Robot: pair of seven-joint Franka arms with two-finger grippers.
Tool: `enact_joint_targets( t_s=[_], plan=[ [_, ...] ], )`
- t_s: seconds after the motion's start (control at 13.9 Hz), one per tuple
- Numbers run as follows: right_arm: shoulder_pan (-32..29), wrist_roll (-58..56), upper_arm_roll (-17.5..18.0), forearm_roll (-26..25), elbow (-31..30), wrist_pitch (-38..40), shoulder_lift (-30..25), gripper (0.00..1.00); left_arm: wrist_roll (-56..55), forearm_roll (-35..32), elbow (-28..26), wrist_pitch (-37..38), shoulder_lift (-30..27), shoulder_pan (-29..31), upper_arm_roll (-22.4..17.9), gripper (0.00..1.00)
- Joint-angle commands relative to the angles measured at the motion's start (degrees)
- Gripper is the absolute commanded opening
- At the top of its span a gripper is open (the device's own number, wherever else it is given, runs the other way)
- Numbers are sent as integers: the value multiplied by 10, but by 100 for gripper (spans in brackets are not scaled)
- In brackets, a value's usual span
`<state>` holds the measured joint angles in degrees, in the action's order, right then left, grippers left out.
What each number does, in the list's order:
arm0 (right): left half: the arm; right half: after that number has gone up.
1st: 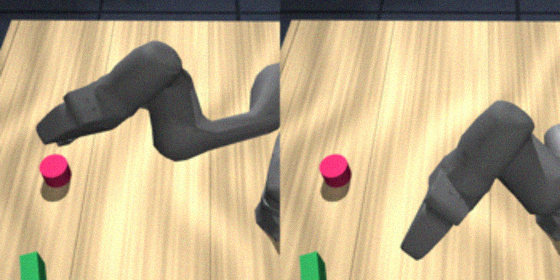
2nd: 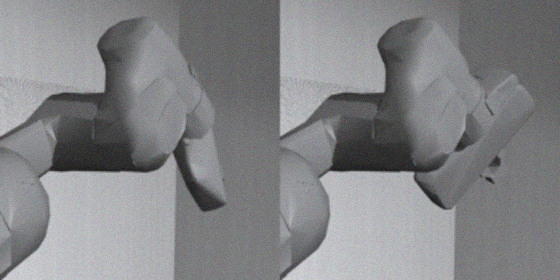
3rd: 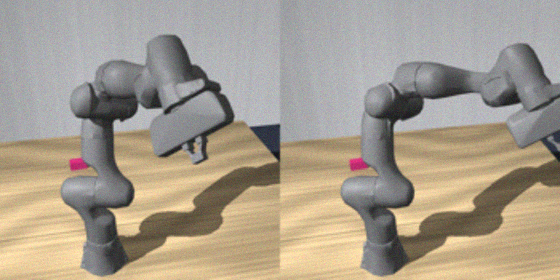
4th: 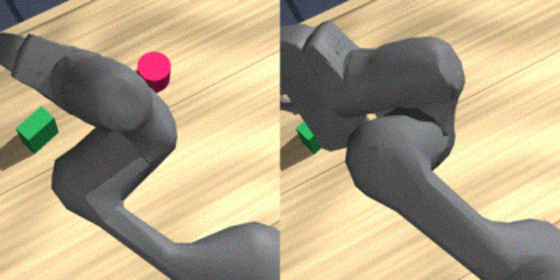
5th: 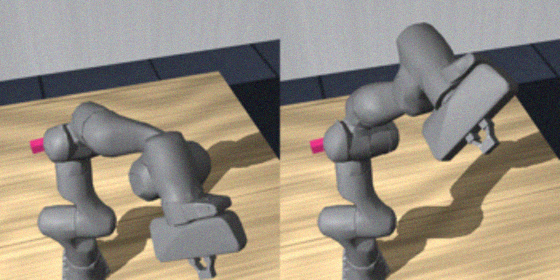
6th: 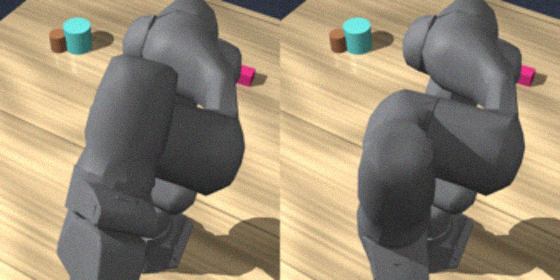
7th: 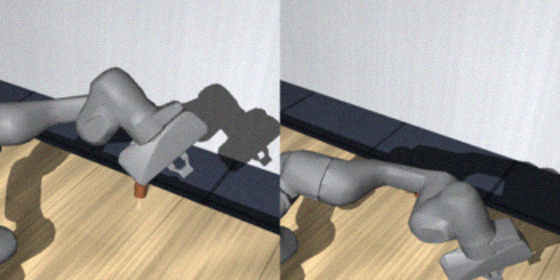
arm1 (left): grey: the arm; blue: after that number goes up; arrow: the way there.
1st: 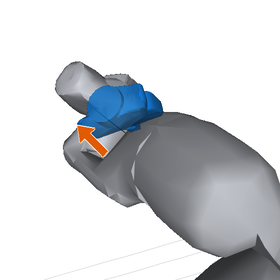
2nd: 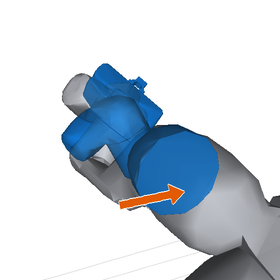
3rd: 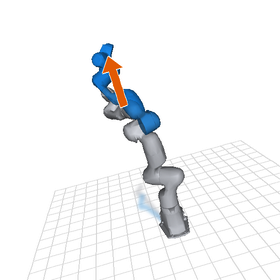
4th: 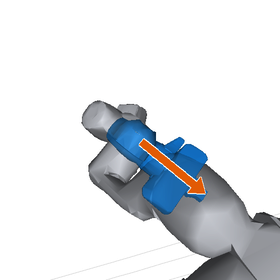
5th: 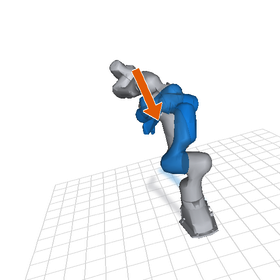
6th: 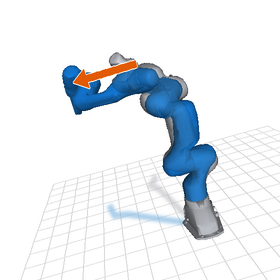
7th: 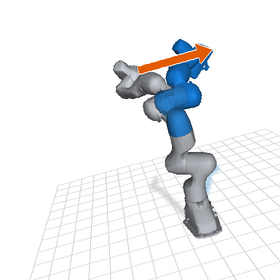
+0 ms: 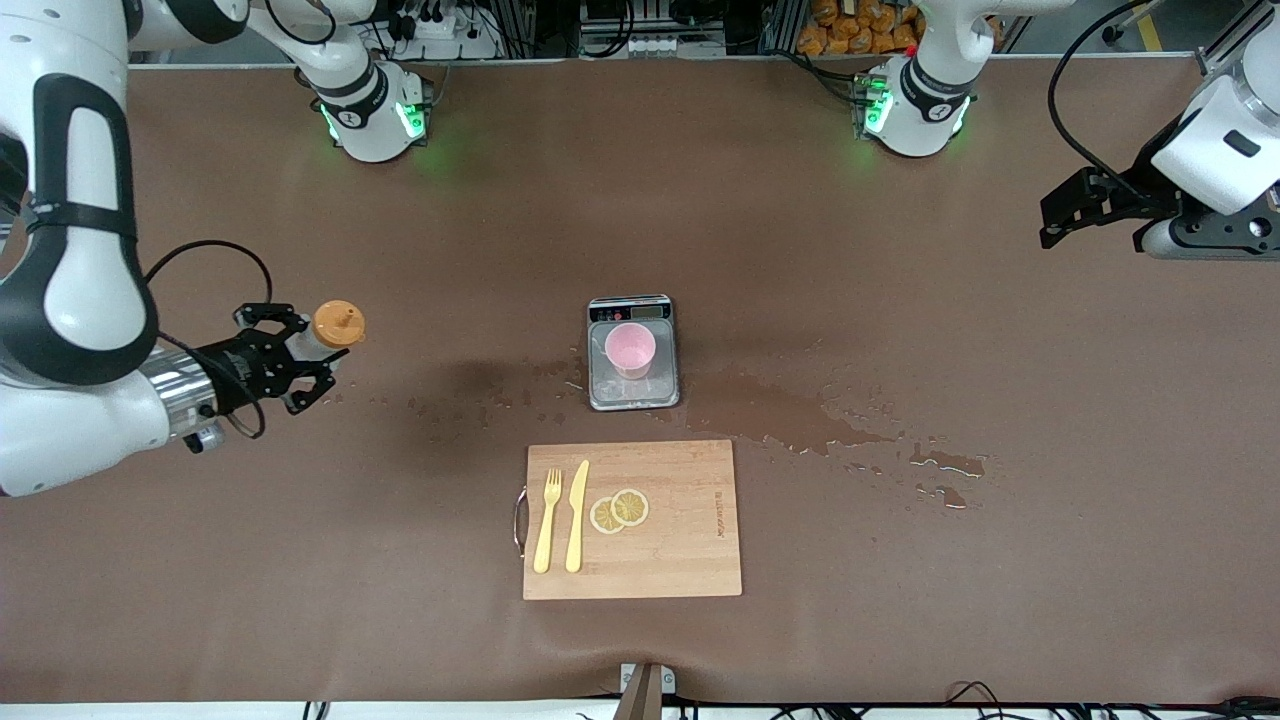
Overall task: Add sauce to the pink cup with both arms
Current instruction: 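Carry the bottle back and set it upright on the table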
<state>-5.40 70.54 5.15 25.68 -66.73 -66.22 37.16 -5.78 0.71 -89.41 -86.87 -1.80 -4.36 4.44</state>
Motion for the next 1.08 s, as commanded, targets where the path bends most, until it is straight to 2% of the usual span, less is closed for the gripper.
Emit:
enact_joint_targets(
  t_s=[0.0,0.29,0.5,0.58,1.01],
  plan=[
    [-56,-93,7,20,-37,-1,-5,44,-6,-12,-1,0,-3,-1,3,100],
    [-127,-216,7,21,-52,0,33,45,-6,-12,-1,0,-3,-2,3,100],
    [-183,-295,7,65,-70,0,83,45,-6,-12,-1,0,-3,-1,5,100],
    [-197,-312,7,80,-71,1,101,45,-6,-12,-1,0,-3,-1,5,100],
    [-241,-363,6,97,-70,-1,171,44,-6,-12,-1,0,-3,0,6,100]
  ],
)
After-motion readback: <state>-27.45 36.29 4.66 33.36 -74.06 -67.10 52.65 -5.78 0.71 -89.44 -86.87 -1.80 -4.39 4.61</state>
